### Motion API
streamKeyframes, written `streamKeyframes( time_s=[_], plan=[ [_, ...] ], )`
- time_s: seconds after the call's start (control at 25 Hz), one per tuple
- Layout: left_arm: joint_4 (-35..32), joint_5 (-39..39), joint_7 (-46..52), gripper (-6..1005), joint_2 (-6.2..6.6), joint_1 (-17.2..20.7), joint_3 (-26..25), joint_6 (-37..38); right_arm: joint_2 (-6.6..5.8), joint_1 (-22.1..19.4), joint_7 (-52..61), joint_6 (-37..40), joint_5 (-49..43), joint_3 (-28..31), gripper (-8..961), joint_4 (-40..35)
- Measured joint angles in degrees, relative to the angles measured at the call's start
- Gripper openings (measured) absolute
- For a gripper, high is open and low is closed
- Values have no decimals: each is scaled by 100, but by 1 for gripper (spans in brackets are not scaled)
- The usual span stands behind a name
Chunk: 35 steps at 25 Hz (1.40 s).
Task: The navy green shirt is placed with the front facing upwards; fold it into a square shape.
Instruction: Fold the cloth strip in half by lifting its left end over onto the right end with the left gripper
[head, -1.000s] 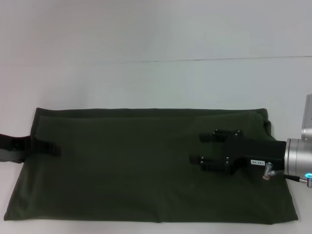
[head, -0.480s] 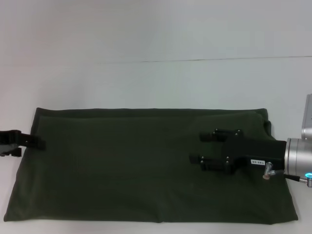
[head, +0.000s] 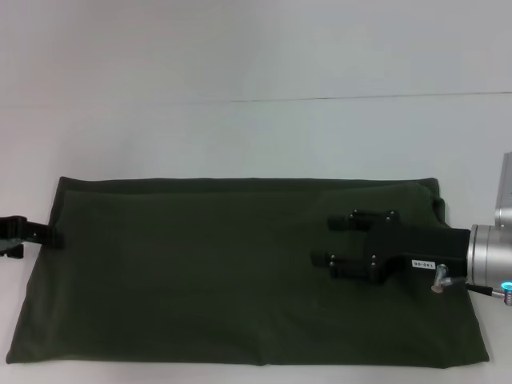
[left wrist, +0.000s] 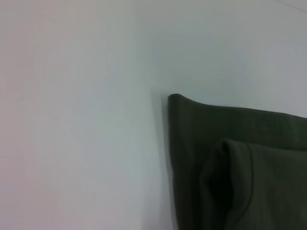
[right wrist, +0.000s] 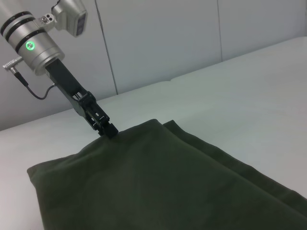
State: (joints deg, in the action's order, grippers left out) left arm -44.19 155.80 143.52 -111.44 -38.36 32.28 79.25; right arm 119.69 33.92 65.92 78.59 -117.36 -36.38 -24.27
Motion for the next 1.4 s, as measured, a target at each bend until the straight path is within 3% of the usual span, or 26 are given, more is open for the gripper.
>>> streamKeyframes(
  time_s=[1.4],
  plan=[
    [286,-4,-26,793,-52,-49,87,-152,0,53,0,-11,-6,0,749,2]
  ],
)
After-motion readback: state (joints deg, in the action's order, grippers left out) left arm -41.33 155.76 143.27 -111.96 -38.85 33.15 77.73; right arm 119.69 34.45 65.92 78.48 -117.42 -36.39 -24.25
